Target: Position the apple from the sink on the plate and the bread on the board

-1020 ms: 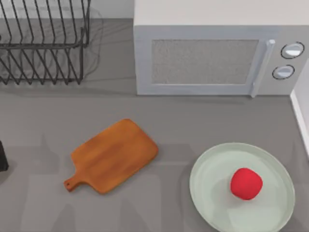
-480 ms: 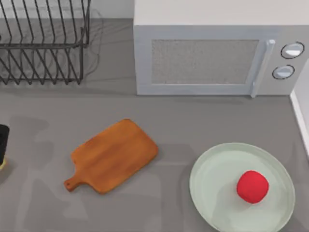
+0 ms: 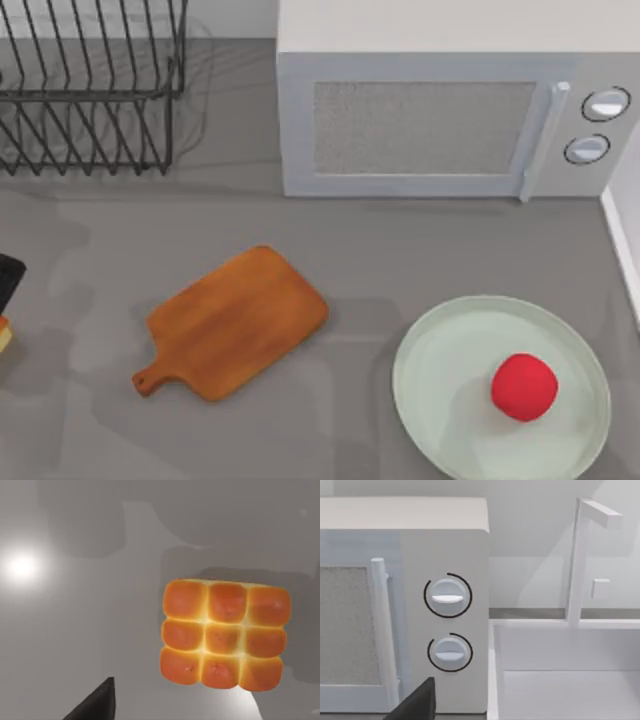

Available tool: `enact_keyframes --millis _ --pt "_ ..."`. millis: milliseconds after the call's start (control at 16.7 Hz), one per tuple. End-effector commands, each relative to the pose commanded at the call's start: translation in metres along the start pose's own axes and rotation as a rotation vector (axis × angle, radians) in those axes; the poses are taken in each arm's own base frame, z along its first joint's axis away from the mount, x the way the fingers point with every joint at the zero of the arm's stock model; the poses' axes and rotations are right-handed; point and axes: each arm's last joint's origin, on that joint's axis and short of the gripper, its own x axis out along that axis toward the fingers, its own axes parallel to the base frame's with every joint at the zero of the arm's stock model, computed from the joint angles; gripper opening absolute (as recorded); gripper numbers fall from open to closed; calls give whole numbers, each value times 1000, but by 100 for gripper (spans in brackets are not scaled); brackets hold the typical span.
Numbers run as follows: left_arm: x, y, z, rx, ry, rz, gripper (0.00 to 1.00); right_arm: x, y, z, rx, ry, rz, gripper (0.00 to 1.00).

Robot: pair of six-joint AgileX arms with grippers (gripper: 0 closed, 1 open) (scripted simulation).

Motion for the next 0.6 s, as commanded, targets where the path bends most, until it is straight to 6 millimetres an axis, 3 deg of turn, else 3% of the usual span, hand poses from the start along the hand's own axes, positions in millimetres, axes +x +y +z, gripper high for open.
enact_keyframes --millis 300,600 --pt "28 18 20 45 169 -94 100 0 0 0 0 0 0 100" --pt "34 21 23 52 197 -111 100 0 0 0 0 0 0 100"
